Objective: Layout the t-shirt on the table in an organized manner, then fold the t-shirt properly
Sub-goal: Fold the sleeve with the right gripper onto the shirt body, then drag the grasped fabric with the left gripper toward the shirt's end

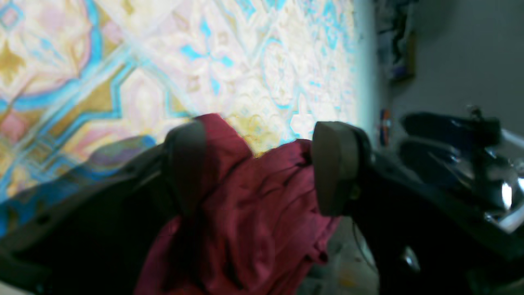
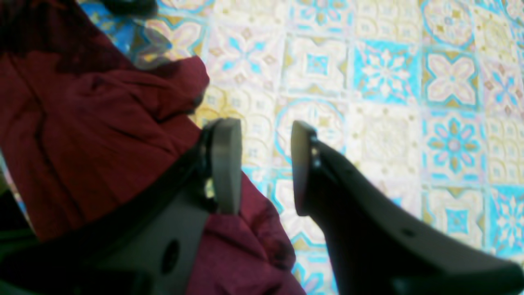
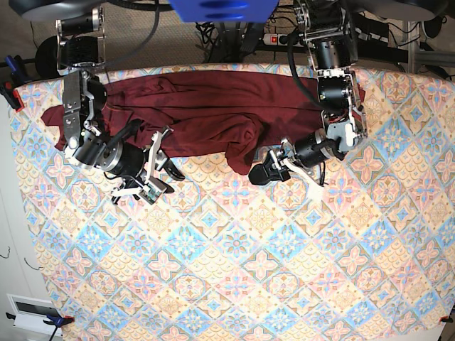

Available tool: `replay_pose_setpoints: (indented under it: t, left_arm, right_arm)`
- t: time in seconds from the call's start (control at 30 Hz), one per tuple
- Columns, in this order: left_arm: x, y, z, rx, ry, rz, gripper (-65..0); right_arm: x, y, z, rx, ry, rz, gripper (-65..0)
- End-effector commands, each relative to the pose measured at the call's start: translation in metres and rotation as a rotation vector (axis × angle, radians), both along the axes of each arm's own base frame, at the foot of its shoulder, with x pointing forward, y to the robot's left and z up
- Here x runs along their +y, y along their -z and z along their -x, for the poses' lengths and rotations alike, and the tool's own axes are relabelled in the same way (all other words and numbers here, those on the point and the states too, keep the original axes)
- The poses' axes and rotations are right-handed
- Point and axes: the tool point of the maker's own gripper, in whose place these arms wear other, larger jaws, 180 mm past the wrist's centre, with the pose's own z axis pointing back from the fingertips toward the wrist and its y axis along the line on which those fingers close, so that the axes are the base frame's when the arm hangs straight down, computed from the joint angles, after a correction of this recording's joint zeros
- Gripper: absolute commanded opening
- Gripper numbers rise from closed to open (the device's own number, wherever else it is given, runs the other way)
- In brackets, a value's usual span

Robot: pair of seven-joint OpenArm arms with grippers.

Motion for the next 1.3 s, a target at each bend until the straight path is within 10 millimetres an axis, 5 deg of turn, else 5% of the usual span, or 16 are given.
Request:
replay_pose_setpoints:
  t: [0.0,0.23,0.63,0.73,0.87,1.03,1.27]
  left_arm:
    - [-0.006,-0.009,-0.007,-0.032,0.013,0.018,-24.5]
    - [-0.029,0.012,0.005,0.040,0.091,0.020,-24.5]
    - [-0.054,0.042,0.014,0.140,0.199,-0.228,-25.4]
    - [-0.059,0.039,0.010,0.146,0.198,-0.232,-36.0]
    - [-0.062,0.036,0.009,0.139,0.208,-0.227,-65.0]
    - [-0.059,0.026,0.004,0.102,0.200,-0.233,-65.0]
    - [-0.033,-0.036,-0.007,-0.102,0.101,-0.247,-65.0]
  right_arm:
    - [-0.001,-0.015,-0.007,-0.047,-0.002,-0.016,-45.3]
    - [-0.001,-0.015,-0.007,-0.048,-0.002,-0.018,-45.4]
    - [0.000,-0.016,-0.007,-0.050,-0.004,-0.022,-45.4]
    - [0.001,-0.017,-0.007,-0.055,-0.006,-0.023,-45.4]
    - [0.001,-0.018,-0.007,-0.056,-0.007,-0.024,-45.4]
    - [-0.007,-0.022,-0.010,-0.067,0.019,-0.027,-45.4]
    - [-0.031,-0.030,-0.020,-0.093,0.094,-0.027,-45.4]
